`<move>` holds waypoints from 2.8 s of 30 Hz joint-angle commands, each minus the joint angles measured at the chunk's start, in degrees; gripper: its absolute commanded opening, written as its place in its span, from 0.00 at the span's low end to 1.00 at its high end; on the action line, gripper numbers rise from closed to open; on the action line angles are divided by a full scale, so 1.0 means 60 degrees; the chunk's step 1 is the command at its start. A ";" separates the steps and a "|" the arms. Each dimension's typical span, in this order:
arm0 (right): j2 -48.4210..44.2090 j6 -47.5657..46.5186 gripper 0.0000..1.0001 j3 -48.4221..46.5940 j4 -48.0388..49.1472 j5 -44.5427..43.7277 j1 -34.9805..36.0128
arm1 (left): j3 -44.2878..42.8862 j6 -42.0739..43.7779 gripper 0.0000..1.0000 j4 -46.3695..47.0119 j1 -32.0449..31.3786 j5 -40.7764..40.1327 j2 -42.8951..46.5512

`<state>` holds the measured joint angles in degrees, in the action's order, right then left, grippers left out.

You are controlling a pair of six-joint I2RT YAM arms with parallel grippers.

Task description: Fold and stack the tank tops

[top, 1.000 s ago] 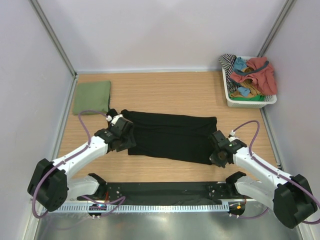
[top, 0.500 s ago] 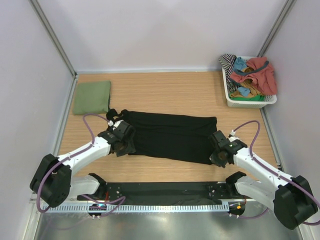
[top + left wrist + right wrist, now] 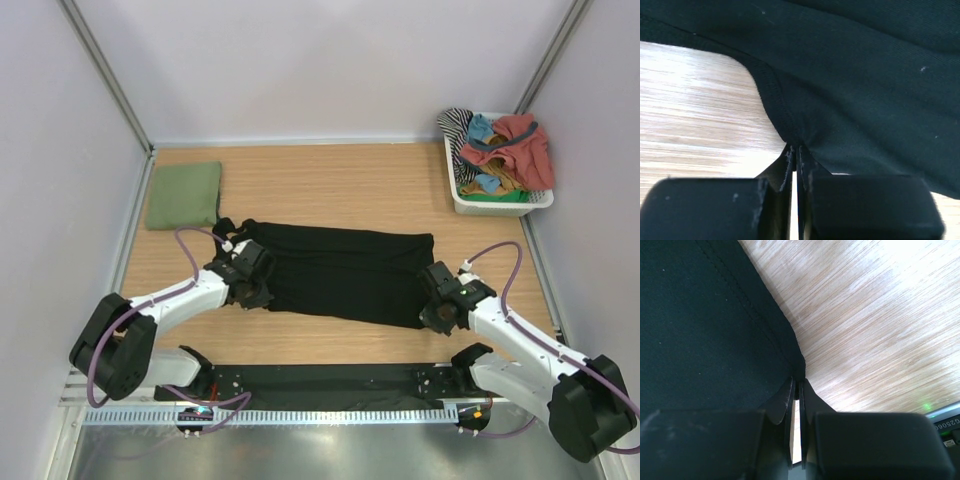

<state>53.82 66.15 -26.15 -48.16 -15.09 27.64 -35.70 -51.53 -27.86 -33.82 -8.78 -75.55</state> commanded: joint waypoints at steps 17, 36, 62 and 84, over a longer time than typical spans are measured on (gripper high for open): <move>-0.0020 -0.0552 0.04 -0.1633 -0.1274 -0.0224 0.0052 | -0.0275 0.0121 0.00 -0.1993 -0.0237 0.0392 0.2103; 0.0796 -0.0888 0.09 -0.2569 -0.0939 -0.1321 0.0037 | -0.1123 0.0150 0.00 -0.1978 -0.0178 0.0188 0.1460; 0.4417 -0.3862 0.09 -0.5308 0.1611 -0.1030 -0.2438 | -0.4683 0.1381 0.00 -0.1510 0.2092 0.0232 -0.2143; 0.2647 -0.3423 0.09 -0.3787 0.0587 -0.0546 -0.2468 | -0.2753 0.1103 0.00 -0.1334 0.1961 0.1169 -0.0331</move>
<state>73.23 44.38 -50.46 -41.41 -18.22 13.26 -55.55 -43.81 -36.29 -21.50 -3.46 -82.30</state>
